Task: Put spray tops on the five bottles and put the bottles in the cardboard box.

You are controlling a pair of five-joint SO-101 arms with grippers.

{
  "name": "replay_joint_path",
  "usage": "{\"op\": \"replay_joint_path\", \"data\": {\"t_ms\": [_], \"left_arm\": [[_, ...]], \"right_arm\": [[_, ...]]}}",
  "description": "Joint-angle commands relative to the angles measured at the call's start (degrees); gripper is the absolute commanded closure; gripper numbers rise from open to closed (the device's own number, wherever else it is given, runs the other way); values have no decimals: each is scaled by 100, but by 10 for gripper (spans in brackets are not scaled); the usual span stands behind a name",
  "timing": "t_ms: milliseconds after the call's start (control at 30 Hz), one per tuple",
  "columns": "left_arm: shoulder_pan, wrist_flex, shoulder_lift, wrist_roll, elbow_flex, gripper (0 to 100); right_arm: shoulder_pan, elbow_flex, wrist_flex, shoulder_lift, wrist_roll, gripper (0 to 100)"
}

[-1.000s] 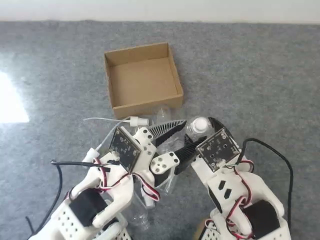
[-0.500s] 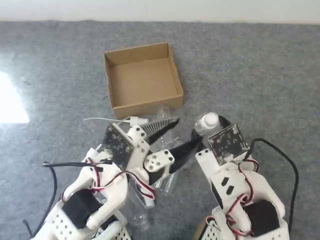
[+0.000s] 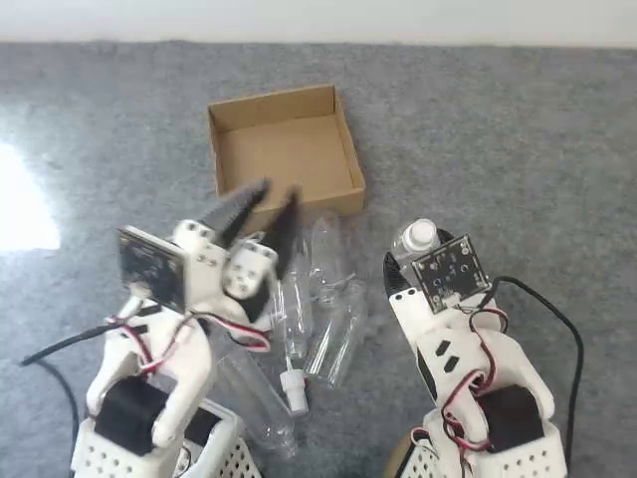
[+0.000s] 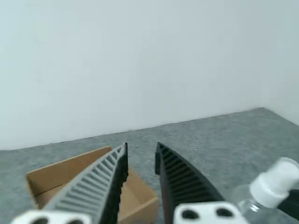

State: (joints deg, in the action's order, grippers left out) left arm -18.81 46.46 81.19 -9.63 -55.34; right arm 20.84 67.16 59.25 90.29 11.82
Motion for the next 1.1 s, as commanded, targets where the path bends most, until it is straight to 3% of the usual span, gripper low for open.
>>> {"op": "replay_joint_path", "data": {"t_ms": [0,233,400,500,833,1067], "left_arm": [[1108,105,-123,9,-40,947],[2163,88,-123,-9,-611,979],[2699,-141,-123,-826,-1086,981],[3103,-440,-141,-914,-1305,979],[3262,-545,-167,-905,-1508,978],[3525,-668,-176,-905,-1534,978]], "right_arm": [[-66,97,-347,180,-53,883],[-66,149,-409,136,-53,883],[-66,149,-479,127,-53,883],[-66,149,-558,127,-53,884],[-40,-369,-822,119,-246,884],[488,-809,-1015,119,-237,884]]}}
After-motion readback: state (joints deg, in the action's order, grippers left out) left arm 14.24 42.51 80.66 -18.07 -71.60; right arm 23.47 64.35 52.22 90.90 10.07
